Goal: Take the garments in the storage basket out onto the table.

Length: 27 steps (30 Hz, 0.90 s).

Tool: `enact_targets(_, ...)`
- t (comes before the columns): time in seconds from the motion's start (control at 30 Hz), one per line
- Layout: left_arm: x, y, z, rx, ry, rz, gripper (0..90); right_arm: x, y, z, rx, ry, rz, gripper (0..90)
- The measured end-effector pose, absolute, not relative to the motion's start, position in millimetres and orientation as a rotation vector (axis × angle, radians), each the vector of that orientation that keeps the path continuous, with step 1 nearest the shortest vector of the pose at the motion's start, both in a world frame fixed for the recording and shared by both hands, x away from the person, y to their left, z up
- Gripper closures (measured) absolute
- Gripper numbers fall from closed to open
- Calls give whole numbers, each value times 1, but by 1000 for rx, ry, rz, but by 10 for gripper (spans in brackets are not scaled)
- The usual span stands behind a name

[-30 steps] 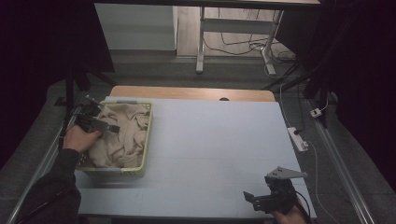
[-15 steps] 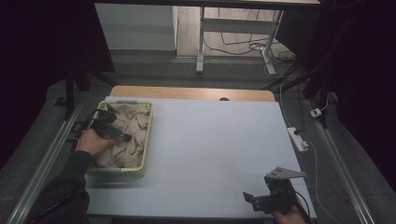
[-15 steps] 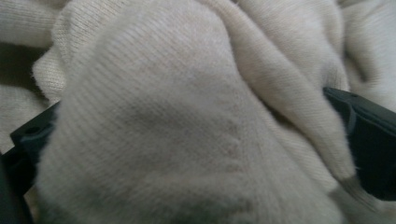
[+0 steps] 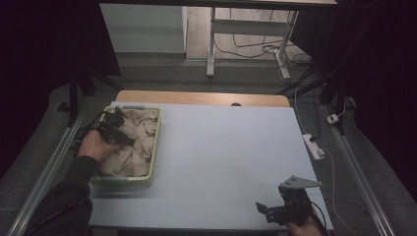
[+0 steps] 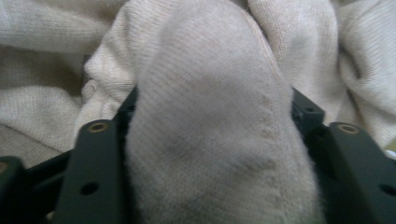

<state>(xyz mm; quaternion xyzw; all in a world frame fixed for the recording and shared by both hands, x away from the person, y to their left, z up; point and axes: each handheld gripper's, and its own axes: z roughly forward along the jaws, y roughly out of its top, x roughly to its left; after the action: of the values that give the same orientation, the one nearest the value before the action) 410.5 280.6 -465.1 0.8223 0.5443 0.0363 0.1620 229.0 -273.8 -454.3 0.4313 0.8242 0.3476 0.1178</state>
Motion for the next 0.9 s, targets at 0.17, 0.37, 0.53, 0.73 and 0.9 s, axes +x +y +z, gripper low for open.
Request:
enact_targets(0.17,405,286,-457,2273,1521,105,556,229,-274,-454,1272,2408,1019,13)
enact_targets(0.37,401,289,-445,2257,1476,113,583,229,-275,-454,1275,2407,1021,14)
enact_targets(0.53,399,290,-427,2245,1434,113,584,230,-275,-454,1272,2409,1021,13)
enact_targets(0.73,399,292,-398,2215,1388,106,587,230,-275,-454,1279,2408,1025,13)
enact_targets(0.9,398,294,-373,2206,1361,130,587,230,-275,-454,1284,2406,1027,13)
